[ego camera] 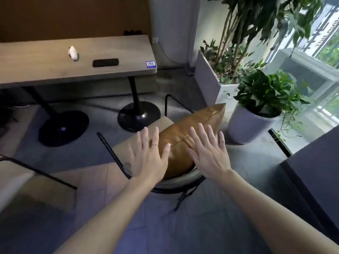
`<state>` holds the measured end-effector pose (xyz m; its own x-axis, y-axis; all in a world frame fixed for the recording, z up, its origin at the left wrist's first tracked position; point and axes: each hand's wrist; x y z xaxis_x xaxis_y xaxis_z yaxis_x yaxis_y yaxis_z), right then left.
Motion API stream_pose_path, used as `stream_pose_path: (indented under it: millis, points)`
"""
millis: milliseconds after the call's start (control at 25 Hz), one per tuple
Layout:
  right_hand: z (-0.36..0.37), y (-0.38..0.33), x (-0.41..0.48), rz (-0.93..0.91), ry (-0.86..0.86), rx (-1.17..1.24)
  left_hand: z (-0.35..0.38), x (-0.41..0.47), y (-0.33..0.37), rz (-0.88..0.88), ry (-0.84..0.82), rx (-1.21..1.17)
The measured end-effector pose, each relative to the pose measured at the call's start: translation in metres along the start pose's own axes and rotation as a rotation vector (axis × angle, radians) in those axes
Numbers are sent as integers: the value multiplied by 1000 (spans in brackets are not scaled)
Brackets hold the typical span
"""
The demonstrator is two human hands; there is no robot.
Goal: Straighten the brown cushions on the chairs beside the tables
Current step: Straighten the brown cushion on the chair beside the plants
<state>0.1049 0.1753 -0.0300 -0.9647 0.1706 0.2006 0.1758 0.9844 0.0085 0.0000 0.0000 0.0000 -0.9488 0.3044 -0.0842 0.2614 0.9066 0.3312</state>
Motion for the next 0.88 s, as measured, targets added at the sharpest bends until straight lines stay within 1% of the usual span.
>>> stream_pose_path:
  millis: [40,120,200,320,400,480,520,560,600,680,760,840,880]
  points:
    - [10,4,-2,3,-35,4,11,-1,1,-12,-9,56]
    - [30,11,-5,11,-53,21,31,-1,1,-56,-6,97]
    - [47,12,-8,23,-50,87,46,0,-3,-104,6,14]
    - [57,10,-9,48,-54,177,57,-1,-4,-130,32,-147]
    - [58,7,-10,69,-26,220,61,-3,-4,-146,100,-298]
    - [55,5,-14,88,67,280,63,-8,-3,-191,191,-458]
    - [53,6,-17,111,128,314,62,-11,-2,-246,212,-534]
    - [52,7,-19,156,178,356,62,-15,-2,-333,208,-618]
    - [52,9,-20,237,189,416,64,-18,-3,-451,181,-709]
    - [57,15,-24,461,77,550,67,-23,-3,-710,93,-873]
    - [59,19,-27,647,-100,679,70,-25,0,-896,30,-997]
    - [59,22,-27,778,-179,906,73,-23,8,-1066,-16,-1131]
    - [60,22,-26,806,-209,990,74,-23,12,-1138,-42,-1220]
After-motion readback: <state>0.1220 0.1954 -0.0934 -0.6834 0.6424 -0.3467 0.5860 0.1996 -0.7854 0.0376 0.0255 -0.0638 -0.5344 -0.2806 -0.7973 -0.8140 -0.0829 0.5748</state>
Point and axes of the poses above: each hand's wrist, its own x-axis towards the middle knuckle, its own z-axis out of the palm, y = z × x, and after that the axes turned 14 degrees about -z, right-handed
